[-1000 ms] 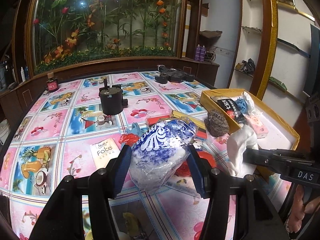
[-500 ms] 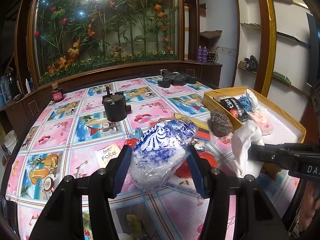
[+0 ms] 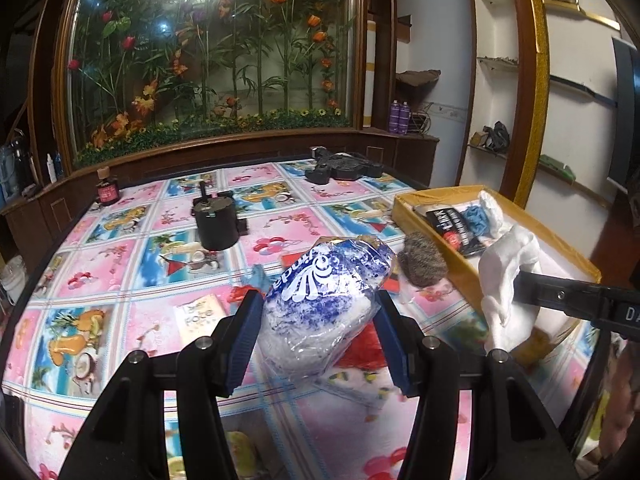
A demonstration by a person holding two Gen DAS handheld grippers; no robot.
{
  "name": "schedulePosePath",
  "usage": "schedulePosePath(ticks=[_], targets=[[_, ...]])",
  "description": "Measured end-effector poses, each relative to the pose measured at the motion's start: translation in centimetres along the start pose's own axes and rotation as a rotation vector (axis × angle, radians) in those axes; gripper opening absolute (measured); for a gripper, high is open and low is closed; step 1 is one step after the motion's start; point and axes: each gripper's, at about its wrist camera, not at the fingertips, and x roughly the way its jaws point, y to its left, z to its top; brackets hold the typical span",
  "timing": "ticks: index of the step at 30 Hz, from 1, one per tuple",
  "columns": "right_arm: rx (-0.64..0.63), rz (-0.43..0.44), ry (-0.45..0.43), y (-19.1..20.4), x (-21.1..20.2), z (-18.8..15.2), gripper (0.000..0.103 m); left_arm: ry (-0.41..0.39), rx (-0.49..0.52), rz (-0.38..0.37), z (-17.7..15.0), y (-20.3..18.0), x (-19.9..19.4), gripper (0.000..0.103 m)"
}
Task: Organize soft objects
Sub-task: 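Carry the blue-white bag over the tray with the left tool while the right tool carries the white cloth, then lower the blue-white bag into the tray and open the left tool while the right tool releases the cloth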
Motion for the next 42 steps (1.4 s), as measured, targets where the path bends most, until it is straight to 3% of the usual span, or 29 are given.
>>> schedulePosePath(ticks=[5,10,15,20,28,35,39,42], targets=[[0.033,-0.023,-0.048,-1.8,-2.2,0.5,0.010,-0.019,0.030,-0.029,0.7,-2.4,-0.1,0.057],[0.085,-0.058,-0.097,-4.6,-4.4,0.9,0.010,-0.005,0.045,-0.109,1.7,-5.3,0.3,0.057],[0.138,-0.101,-0.143,-7.7,-6.4,1.1,0.010,0.044,0.049,-0.235,2.9,-9.4,1.7,0.057],[0.175,-0.199,-0.170,-10.7,-8.2,1.1,0.010,0.135,0.030,-0.316,3.1,-13.4,4.6,0.057],[0.140,-0.415,-0.085,-14.7,-8.7,1.5,0.010,0.271,-0.032,-0.314,1.5,-16.0,8.9,0.057],[0.147,-0.416,-0.021,-16.3,-6.9,1.2,0.011,0.255,0.012,-0.312,0.5,-16.8,8.5,0.058],[0.149,-0.425,0.006,-16.4,-5.9,1.0,0.013,0.253,-0.002,-0.347,0.6,-16.6,8.2,0.063],[0.144,-0.427,0.007,-16.0,-5.8,1.0,0.023,0.246,-0.008,-0.372,0.7,-16.7,8.0,0.069]])
